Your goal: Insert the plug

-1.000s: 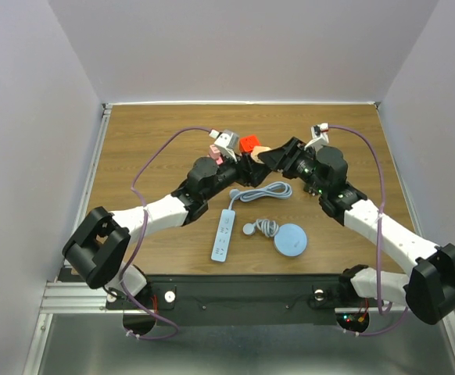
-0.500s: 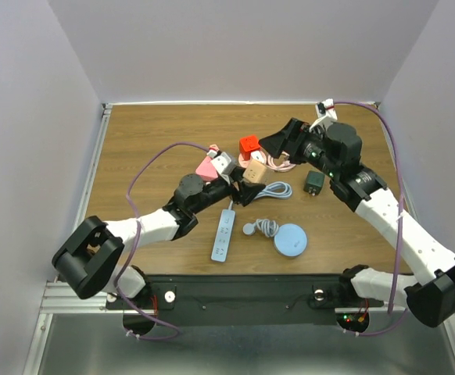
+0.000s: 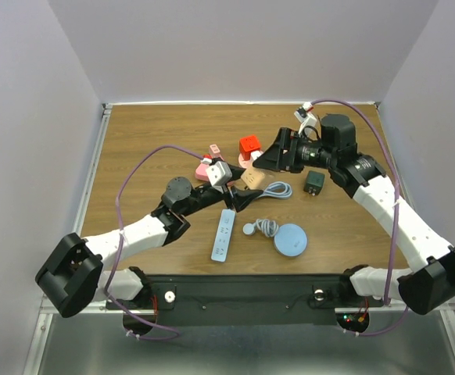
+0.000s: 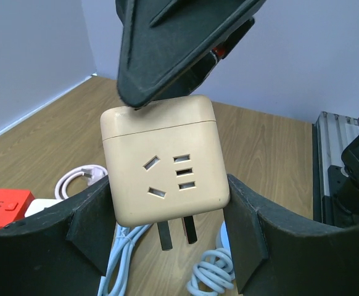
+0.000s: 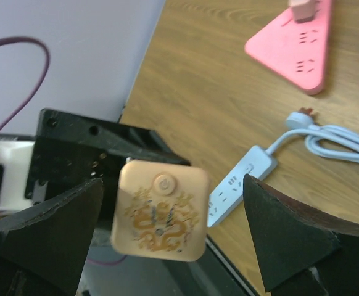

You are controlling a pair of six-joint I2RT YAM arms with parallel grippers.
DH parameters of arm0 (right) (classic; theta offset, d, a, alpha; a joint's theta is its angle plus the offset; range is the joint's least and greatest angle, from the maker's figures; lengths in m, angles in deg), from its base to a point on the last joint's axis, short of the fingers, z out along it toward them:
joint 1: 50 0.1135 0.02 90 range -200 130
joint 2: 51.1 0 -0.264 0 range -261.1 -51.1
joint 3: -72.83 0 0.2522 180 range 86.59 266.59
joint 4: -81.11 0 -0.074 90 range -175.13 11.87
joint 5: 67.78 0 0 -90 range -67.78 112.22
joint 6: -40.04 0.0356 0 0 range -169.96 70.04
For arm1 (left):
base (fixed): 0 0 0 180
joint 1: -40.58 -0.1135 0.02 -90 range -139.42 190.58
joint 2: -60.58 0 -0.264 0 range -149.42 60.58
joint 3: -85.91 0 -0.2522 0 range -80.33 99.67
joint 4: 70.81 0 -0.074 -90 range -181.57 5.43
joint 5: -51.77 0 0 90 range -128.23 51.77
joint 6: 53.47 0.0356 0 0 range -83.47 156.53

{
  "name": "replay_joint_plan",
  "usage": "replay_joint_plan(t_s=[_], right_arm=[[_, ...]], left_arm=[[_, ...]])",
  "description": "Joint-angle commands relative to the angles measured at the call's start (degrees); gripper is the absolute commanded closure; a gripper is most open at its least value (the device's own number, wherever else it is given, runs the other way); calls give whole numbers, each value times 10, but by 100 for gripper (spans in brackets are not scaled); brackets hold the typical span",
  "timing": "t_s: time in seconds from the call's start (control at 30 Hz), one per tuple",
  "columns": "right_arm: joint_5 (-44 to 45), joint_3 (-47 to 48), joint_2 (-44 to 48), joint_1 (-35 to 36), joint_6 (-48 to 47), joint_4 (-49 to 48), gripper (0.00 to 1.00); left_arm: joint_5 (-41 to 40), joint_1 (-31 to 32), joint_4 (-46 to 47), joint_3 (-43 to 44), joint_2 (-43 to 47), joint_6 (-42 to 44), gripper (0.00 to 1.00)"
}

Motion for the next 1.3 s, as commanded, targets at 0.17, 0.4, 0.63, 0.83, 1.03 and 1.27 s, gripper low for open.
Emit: replay_joint_plan(t_s=[0.17,0.4,0.63,0.83,1.03,1.27], right_arm=[[-156,22,-12,-1,-8,4,7],[-165,11,-13,-1,-15,4,35],[-131,5,-20,-1,-29,3,97],[-39,-19,-9,-1,-51,-2,99],[58,-42,9,-30,-68,-38,100],[69,-31,-6,-70,-86,-101,100]], left_arm=[[-9,4,10,-4,39,42,100],[-16,9,2,-1,38,49,100],[-38,26,-12,-3,45,64,100],[-98,28,-63,6,45,34,31],[-158,28,-118,0,85,12,1],[-256,3,-145,-51,120,-48,1]])
